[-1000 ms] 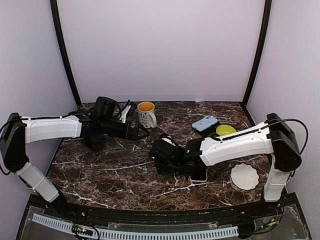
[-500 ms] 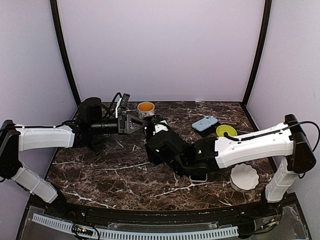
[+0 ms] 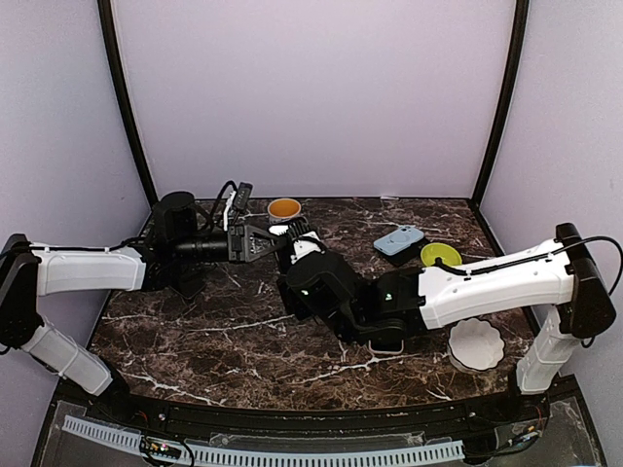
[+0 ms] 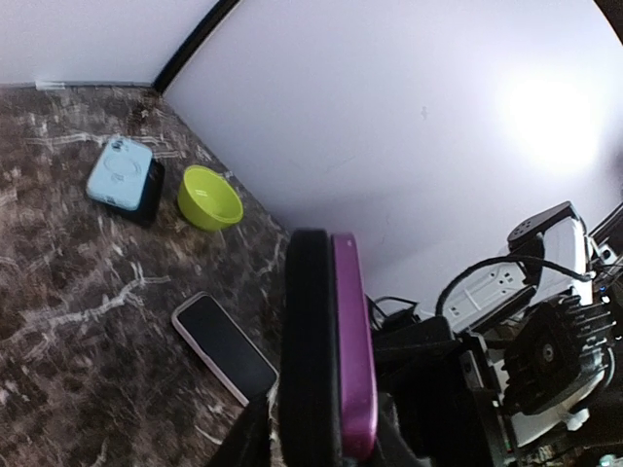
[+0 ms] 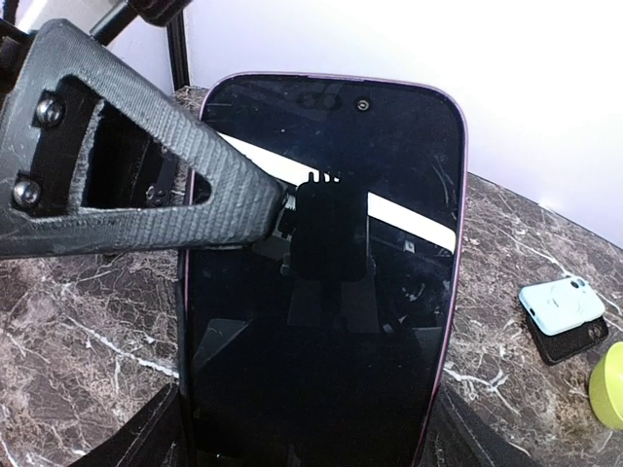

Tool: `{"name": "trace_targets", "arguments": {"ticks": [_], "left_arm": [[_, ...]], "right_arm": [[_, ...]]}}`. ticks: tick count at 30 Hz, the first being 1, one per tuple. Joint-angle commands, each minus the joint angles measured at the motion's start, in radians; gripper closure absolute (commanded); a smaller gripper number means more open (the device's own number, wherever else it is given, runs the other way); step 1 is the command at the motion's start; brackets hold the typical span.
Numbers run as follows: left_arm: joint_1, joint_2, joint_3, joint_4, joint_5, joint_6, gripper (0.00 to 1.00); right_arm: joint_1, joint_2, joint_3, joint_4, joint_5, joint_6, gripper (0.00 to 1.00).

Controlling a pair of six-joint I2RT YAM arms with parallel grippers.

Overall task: Put the phone into the phone case
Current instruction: Pass from the right arm to the left, then press the top right corner of the phone case.

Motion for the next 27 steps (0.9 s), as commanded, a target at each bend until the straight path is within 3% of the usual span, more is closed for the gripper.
{"name": "trace_targets", "arguments": {"ticks": [1, 7, 9, 12, 13, 14, 17, 22, 27], "left_arm": [[-0.011, -0.019, -0.001, 0.024, 0.015, 0.017, 0.79], [-0.020, -0.019, 0.004, 0.023, 0.033, 0.031, 0.99], [-0.023, -0.020, 0.014, 0.001, 0.036, 0.054, 1.00], [-0.030, -0.027, 0.027, -0.030, 0.052, 0.093, 1.00], [-0.032, -0.030, 0.031, -0.031, 0.059, 0.099, 1.00], [-0.035, -0.031, 0.033, -0.032, 0.080, 0.112, 1.00], [-0.042, -0.043, 0.042, -0.025, 0.139, 0.134, 1.00], [-0.077, -0.084, 0.034, 0.023, 0.271, 0.204, 1.00], [-0.141, -0.145, -0.008, 0.056, 0.328, 0.295, 1.00]], "right_arm": [[0.014, -0.011, 0.039, 0.085, 0.042, -0.027, 0.63], [0.014, -0.049, -0.004, 0.088, 0.038, -0.028, 0.62], [0.013, -0.073, -0.029, 0.095, 0.031, -0.033, 0.56], [0.011, -0.120, -0.068, 0.094, -0.022, -0.061, 0.17], [0.010, -0.139, -0.083, 0.090, -0.059, -0.080, 0.06], [0.008, -0.159, -0.094, 0.072, -0.084, -0.091, 0.02], [-0.004, -0.248, -0.142, 0.012, -0.236, -0.138, 0.02], [-0.088, -0.489, -0.273, 0.018, -0.710, -0.184, 0.02], [-0.140, -0.595, -0.311, 0.091, -0.914, -0.178, 0.06]]}}
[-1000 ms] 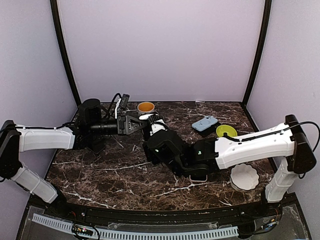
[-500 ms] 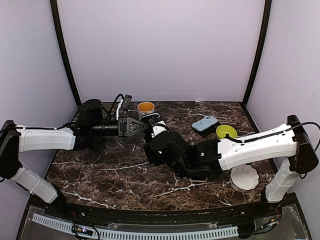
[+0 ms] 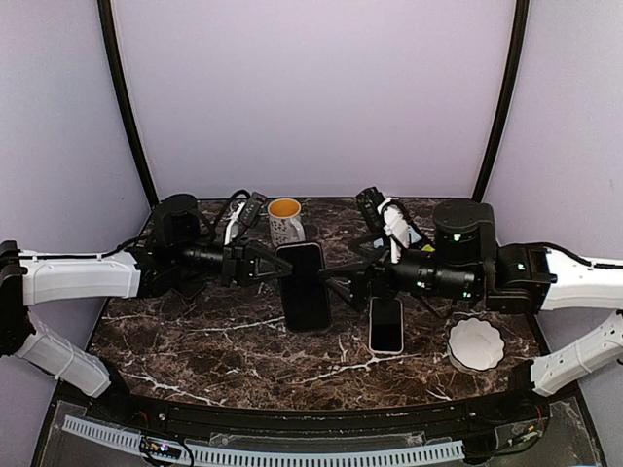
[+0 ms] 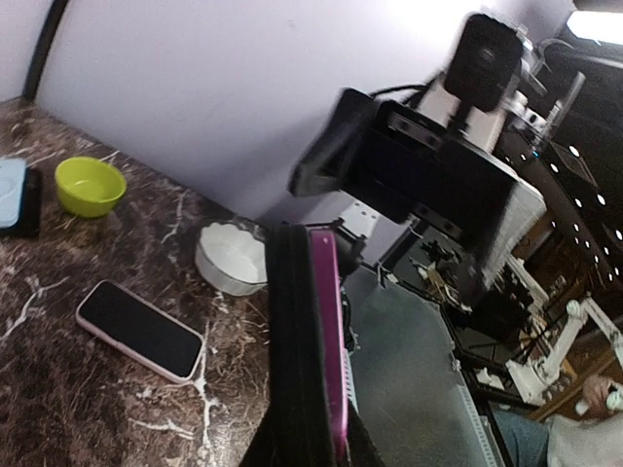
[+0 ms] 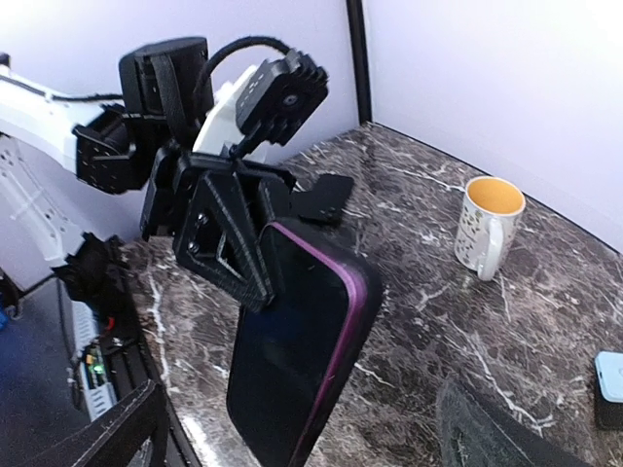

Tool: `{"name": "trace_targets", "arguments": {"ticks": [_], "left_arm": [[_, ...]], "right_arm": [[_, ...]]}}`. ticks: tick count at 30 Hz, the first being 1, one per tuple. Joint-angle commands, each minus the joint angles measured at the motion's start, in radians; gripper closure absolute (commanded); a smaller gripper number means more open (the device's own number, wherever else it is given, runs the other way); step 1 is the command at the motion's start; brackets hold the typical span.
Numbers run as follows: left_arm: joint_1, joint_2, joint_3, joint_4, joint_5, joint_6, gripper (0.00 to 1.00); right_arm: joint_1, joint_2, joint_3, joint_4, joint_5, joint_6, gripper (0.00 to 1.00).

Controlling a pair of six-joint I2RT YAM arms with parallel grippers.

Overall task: Put the phone into the phone case
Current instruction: Press the top right corner of the phone case.

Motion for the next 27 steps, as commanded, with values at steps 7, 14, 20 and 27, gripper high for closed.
{"name": "trace_targets", "arguments": {"ticks": [7, 14, 20, 27], "left_arm": [[-0.067, -0.113, -0.030, 0.129, 0.145, 0.142, 1.00], [-0.075, -0.110, -0.030, 0.121, 0.146, 0.147, 1.00], [-0.078, -0.112, -0.024, 0.102, 0.143, 0.156, 1.00], [-0.082, -0.112, -0.020, 0.084, 0.144, 0.168, 1.00]], "right_arm": [[-0.033, 0.025, 0.034, 0.064, -0.340, -0.023, 0.33], [-0.046, 0.049, 0.029, 0.151, -0.332, 0.013, 0.92], [-0.058, 0.049, 0.019, 0.175, -0.331, 0.033, 1.00], [-0.061, 0.049, 0.057, 0.161, -0.296, 0.020, 0.47]]}}
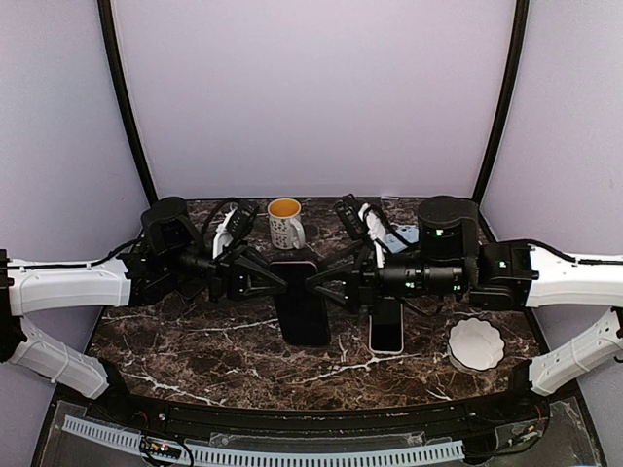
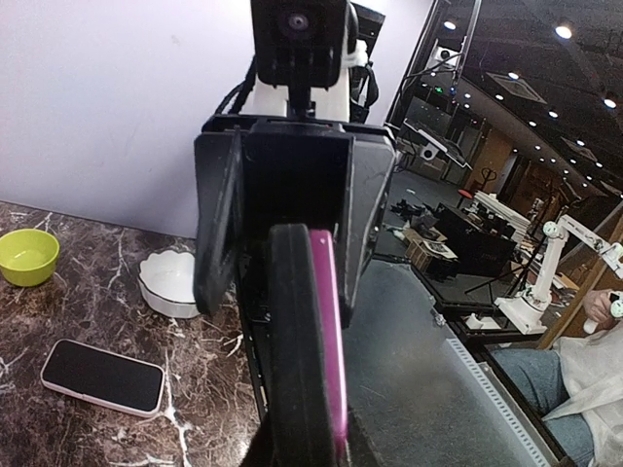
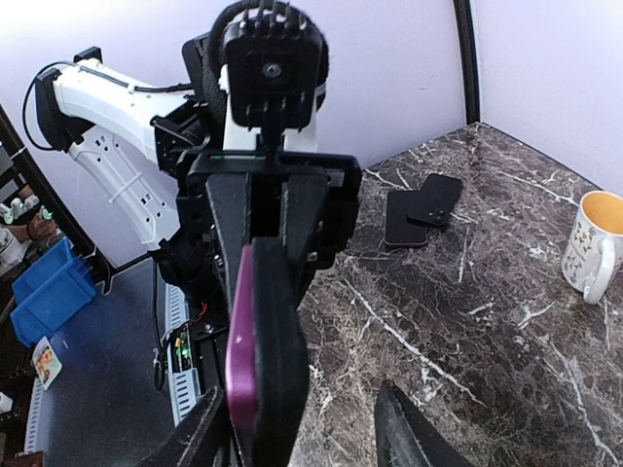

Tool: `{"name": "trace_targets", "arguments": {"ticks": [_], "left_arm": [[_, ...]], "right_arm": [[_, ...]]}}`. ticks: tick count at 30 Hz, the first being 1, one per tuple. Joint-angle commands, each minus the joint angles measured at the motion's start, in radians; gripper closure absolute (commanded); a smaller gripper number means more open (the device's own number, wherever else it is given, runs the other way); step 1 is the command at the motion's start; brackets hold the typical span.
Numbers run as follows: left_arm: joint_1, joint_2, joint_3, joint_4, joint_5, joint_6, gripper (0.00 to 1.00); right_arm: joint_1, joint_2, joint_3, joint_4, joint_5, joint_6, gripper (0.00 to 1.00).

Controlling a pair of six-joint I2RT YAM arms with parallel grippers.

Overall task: Put the phone into the phone case
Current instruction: Press the top right corner of the phone case, then pass from the left arm to the right

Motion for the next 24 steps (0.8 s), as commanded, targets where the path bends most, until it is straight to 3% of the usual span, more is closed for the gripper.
{"name": "trace_targets", "arguments": {"ticks": [1, 3, 6, 12, 20, 21, 23, 24], "left_arm": [[-0.010, -0.023, 0.014, 0.020, 0.024, 0.015, 1.00], [-0.012, -0.024, 0.016, 0.012, 0.024, 0.019, 1.00], [-0.015, -0.024, 0.016, 0.006, 0.022, 0.024, 1.00], [-0.019, -0.026, 0.016, -0.004, -0.001, 0.029, 1.00], [-0.019, -0.034, -0.001, 0.030, -0.098, 0.001, 1.00], [-0.019, -0.035, -0.002, 0.048, -0.102, -0.016, 1.00], [-0.018, -0.042, -0.010, 0.082, -0.105, -0.037, 1.00], [-0.018, -0.053, -0.019, 0.097, -0.105, -0.042, 1.00]], "right_arm": [[-0.012, -0.004, 0.049, 0.082, 0.033, -0.014, 0.47], [-0.013, 0.009, 0.056, 0.081, 0.032, -0.015, 0.51], [-0.015, 0.025, 0.064, 0.068, 0.031, -0.009, 0.63], [-0.027, 0.028, 0.056, 0.070, -0.004, 0.006, 1.00], [-0.033, 0.029, 0.059, 0.099, -0.047, 0.016, 1.00], [-0.034, 0.033, 0.064, 0.095, -0.047, 0.017, 0.96], [-0.035, 0.039, 0.062, 0.076, -0.040, 0.014, 0.49], [-0.035, 0.038, 0.055, 0.068, -0.046, 0.011, 0.40]]}}
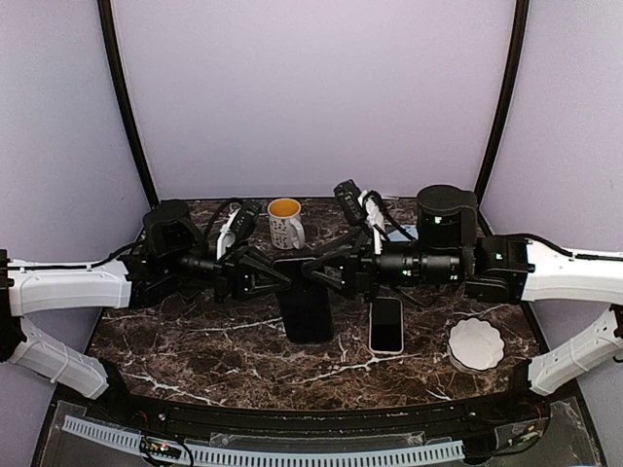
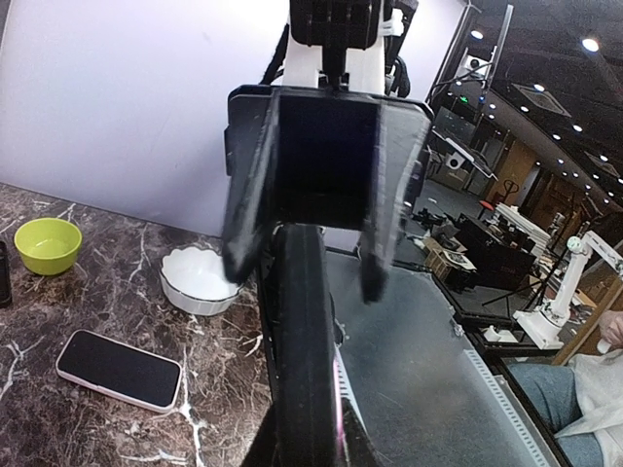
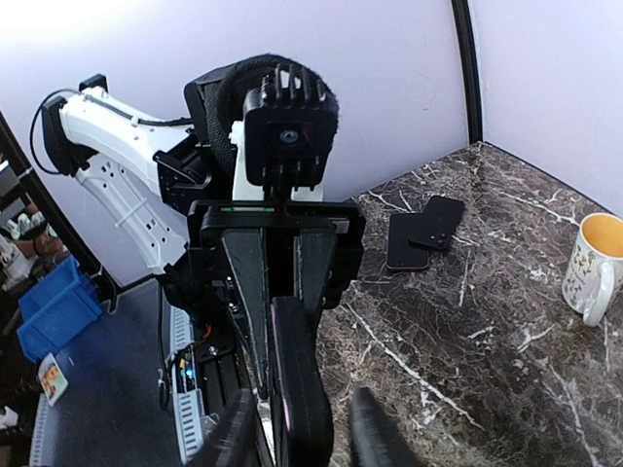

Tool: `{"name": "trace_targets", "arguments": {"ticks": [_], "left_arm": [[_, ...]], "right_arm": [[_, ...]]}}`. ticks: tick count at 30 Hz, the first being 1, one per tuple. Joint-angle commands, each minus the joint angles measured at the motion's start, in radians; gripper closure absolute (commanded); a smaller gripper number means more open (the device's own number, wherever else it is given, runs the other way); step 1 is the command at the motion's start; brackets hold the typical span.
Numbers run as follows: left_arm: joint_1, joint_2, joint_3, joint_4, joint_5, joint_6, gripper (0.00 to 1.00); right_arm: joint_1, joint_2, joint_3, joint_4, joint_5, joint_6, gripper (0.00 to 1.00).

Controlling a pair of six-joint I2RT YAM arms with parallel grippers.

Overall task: Put the phone into the phone case
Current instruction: Pass from the left arm to the right

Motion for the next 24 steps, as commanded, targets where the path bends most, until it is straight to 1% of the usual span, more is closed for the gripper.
{"name": "trace_targets", "arguments": {"ticks": [1, 2, 3, 5, 7, 8, 11, 12, 13, 14, 15, 16, 18, 19, 22, 24], "left_arm": [[-0.007, -0.057, -0.020, 0.149, -0.030, -0.048, 1.00], [-0.007, -0.064, -0.028, 0.154, -0.029, -0.047, 1.00], [-0.007, -0.065, -0.030, 0.156, -0.032, -0.044, 1.00], [-0.007, -0.065, -0.029, 0.153, -0.034, -0.046, 1.00], [-0.007, -0.061, -0.024, 0.154, -0.032, -0.050, 1.00], [-0.007, -0.060, -0.024, 0.156, -0.030, -0.051, 1.00], [-0.007, -0.059, -0.024, 0.158, -0.025, -0.054, 1.00], [-0.007, -0.058, -0.023, 0.159, -0.020, -0.054, 1.00], [-0.007, -0.057, -0.022, 0.159, -0.018, -0.057, 1.00], [-0.007, -0.056, -0.021, 0.159, -0.016, -0.058, 0.97], [-0.007, -0.055, -0.018, 0.156, -0.017, -0.063, 0.91], [-0.007, -0.053, -0.017, 0.153, -0.019, -0.065, 0.81], [-0.005, -0.048, -0.010, 0.150, -0.017, -0.080, 0.71], [-0.005, -0.042, -0.005, 0.149, -0.015, -0.083, 0.69], [-0.005, -0.032, 0.004, 0.136, -0.014, -0.094, 0.69], [-0.005, -0.026, 0.008, 0.136, -0.008, -0.097, 0.72]], "right_arm": [[-0.005, 0.016, 0.006, 0.022, -0.018, 0.002, 0.37], [-0.005, 0.017, -0.004, 0.018, -0.022, 0.006, 0.37], [-0.006, 0.020, -0.013, 0.016, -0.029, 0.011, 0.39], [-0.006, 0.030, -0.023, 0.022, -0.059, 0.024, 0.48], [-0.007, 0.040, -0.033, 0.038, -0.102, 0.035, 0.59], [-0.007, 0.043, -0.037, 0.041, -0.113, 0.038, 0.67], [-0.009, 0.043, -0.049, 0.048, -0.103, 0.045, 0.96], [-0.011, 0.037, -0.053, 0.056, -0.103, 0.047, 1.00], [-0.011, 0.031, -0.059, 0.067, -0.103, 0.048, 1.00], [-0.014, 0.026, -0.063, 0.077, -0.107, 0.049, 1.00], [-0.014, 0.021, -0.066, 0.085, -0.115, 0.048, 1.00], [-0.015, 0.019, -0.064, 0.090, -0.120, 0.047, 1.00], [-0.015, 0.015, -0.059, 0.095, -0.131, 0.041, 1.00], [-0.015, 0.015, -0.058, 0.097, -0.137, 0.042, 1.00], [-0.015, 0.015, -0.055, 0.103, -0.157, 0.040, 1.00], [-0.014, 0.013, -0.056, 0.103, -0.159, 0.040, 1.00]]}}
